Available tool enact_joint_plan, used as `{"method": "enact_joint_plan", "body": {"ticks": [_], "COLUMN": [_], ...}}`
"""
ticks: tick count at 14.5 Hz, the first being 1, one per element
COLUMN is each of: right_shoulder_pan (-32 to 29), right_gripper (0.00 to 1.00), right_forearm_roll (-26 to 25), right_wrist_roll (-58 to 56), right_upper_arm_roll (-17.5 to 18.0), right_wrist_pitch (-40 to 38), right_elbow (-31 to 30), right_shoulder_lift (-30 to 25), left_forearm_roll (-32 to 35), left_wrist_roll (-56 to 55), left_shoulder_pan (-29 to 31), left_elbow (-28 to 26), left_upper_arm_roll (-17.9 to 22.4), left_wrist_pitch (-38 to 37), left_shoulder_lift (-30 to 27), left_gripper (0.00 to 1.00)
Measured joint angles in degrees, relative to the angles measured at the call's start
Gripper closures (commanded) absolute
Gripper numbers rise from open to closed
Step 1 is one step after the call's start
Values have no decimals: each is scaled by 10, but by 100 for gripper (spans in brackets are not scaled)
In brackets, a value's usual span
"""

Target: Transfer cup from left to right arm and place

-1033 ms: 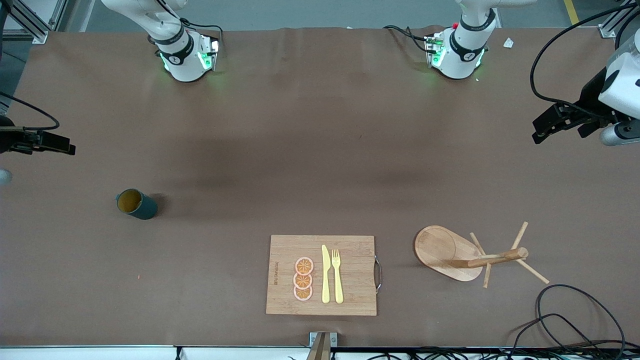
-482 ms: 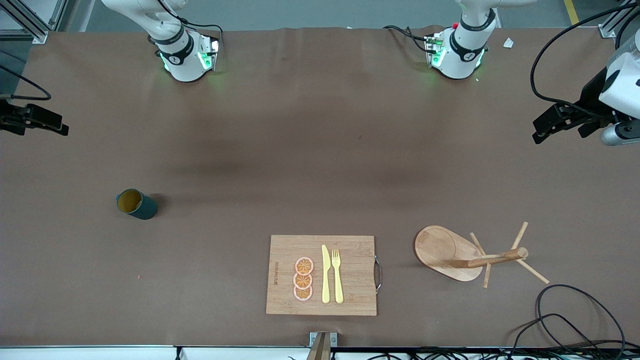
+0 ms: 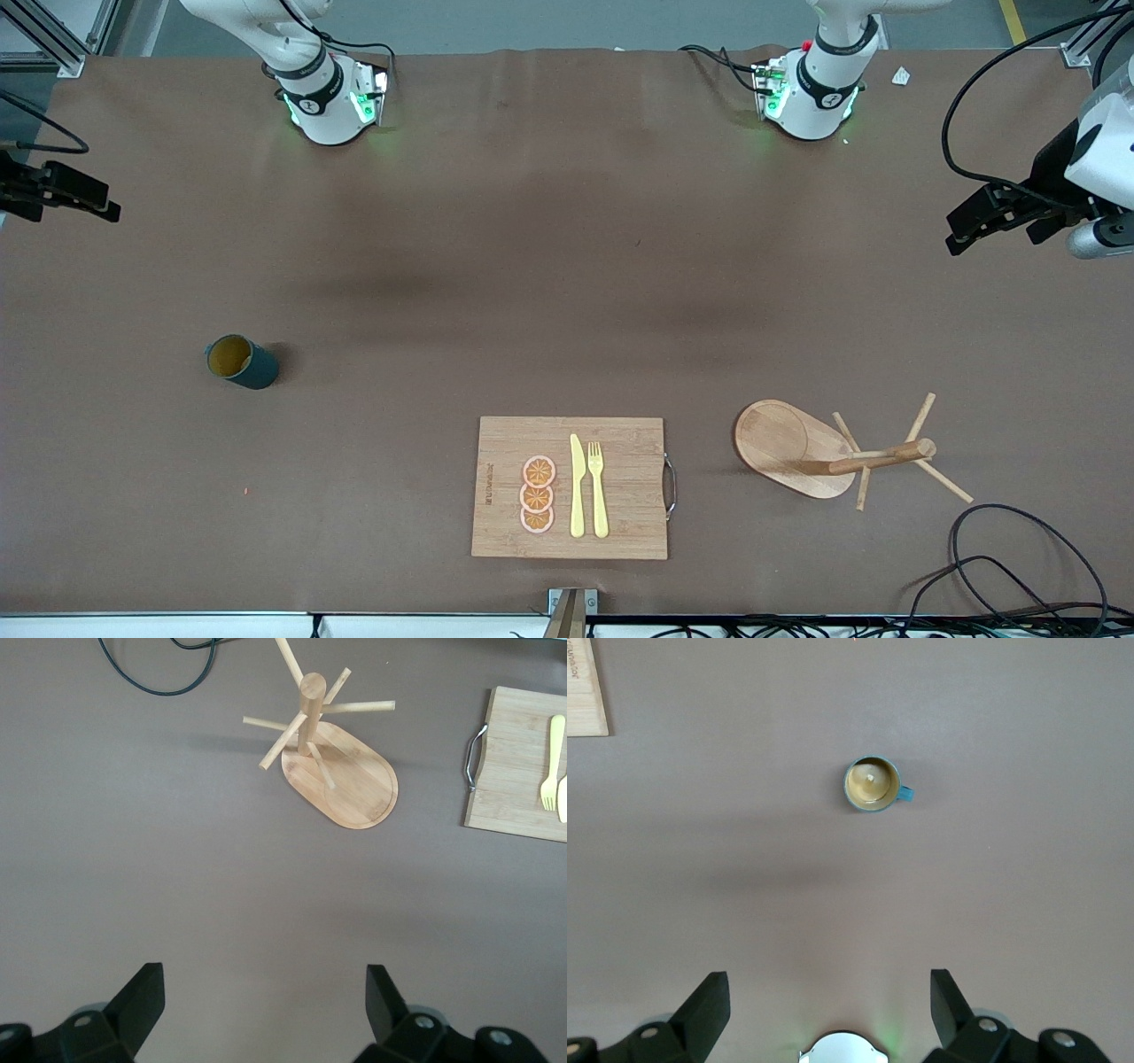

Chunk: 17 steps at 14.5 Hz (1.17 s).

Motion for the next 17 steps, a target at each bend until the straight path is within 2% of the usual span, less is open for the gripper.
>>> {"method": "enact_joint_plan", "body": {"ticks": [4,17], "right_shoulder_pan": [0,23], "right_gripper": [0,0], "right_forearm_roll": [0,1], "right_wrist_roll": [0,1], "right_upper_arm_roll": [4,11], "right_wrist_pitch": [0,7], "right_elbow": [-19,-22], "right_shoulder_lift": [-33,-51], "left_forearm_roll": [5,5], "left_wrist_roll": [16,24], "left_shoulder_pan": [0,-2], "left_elbow": [2,3], "left_upper_arm_roll": [0,-3], "left_wrist_pitch": [0,-1], "left_shoulder_lift": [0,2], "left_gripper": [0,0]}}
